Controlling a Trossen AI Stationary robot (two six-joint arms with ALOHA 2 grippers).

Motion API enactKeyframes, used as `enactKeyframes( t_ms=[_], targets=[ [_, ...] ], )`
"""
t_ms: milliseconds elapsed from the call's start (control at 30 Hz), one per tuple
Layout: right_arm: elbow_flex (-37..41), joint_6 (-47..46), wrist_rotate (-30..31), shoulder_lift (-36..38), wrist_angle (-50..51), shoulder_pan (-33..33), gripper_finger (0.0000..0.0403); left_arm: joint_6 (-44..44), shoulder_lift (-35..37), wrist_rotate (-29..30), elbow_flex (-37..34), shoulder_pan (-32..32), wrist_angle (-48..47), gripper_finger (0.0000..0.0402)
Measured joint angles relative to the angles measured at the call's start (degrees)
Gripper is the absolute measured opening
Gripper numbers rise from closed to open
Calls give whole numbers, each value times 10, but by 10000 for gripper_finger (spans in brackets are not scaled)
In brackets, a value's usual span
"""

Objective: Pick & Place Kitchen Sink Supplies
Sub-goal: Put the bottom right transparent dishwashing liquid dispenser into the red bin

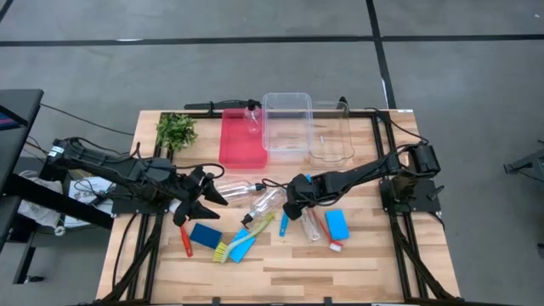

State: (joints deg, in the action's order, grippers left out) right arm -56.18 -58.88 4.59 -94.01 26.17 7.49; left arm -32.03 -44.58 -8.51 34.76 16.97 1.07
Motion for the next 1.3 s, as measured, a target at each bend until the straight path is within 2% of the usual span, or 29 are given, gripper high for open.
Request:
enactKeyframes(
  t_ms=[267, 567, 1000, 1300],
  targets=[
    [-1, -11, -6, 6, 1, 0, 369, 1, 0, -1, 0, -3, 0, 277],
    [-1, -21, -18, 5, 2, 0, 294, 2, 0, -1, 0, -3, -1, 277],
    [-1, -32, -20, 5, 2, 0, 247, 2, 0, -1, 1, -3, -2, 277],
    [-1, -33, -32, 5, 2, 0, 173, 3, 0, -1, 1, -3, -2, 277]
  ],
)
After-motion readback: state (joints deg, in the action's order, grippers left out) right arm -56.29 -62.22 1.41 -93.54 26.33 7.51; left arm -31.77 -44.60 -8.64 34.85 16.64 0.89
